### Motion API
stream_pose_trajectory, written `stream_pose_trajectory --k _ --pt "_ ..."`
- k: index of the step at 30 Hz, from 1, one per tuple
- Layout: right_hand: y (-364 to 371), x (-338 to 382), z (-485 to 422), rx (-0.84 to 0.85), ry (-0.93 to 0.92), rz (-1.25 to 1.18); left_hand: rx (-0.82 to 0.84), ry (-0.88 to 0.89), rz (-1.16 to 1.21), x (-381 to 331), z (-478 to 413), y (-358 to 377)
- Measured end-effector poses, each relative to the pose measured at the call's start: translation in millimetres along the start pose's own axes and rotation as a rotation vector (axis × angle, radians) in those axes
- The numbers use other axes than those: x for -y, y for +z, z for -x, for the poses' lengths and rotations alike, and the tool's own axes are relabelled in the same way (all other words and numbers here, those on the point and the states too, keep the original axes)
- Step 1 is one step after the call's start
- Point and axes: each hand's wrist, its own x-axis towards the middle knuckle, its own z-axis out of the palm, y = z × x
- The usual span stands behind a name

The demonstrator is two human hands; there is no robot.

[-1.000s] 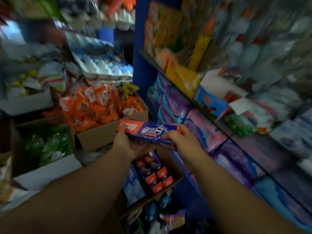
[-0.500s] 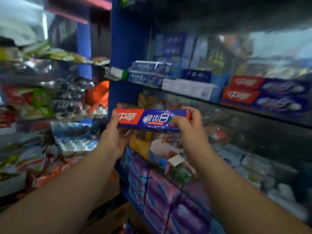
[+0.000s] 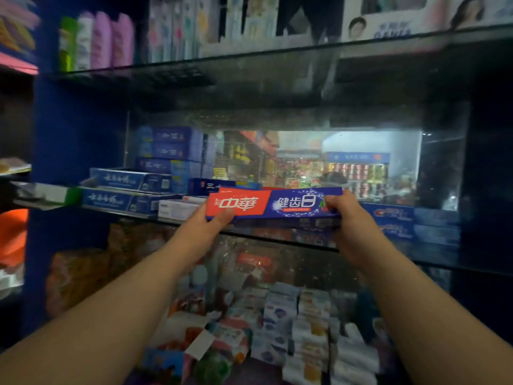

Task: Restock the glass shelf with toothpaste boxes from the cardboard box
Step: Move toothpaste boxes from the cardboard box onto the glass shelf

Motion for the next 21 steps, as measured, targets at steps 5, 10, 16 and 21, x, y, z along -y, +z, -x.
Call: stream_pose_trajectory --k 5,10,16,21 --pt "-47.4 2.6 -6.5 -0.038 0.069 0.097 0.192 0.043 -0.316 -8.6 -15.4 37.7" --pt "-74.0 9.7 -8.7 0.042 0.192 0.388 0.39 0.013 -0.512 -20.9 -28.8 45.3" --pt "-73.6 17.4 -20.4 0.072 0.239 0.515 0.349 -0.038 -0.458 -19.2 -51.4 38.6" --pt "-62.2 2.6 -30.2 0.118 0.24 0.726 0.373 -0.039 -0.546 -1.7 -68.6 46.6"
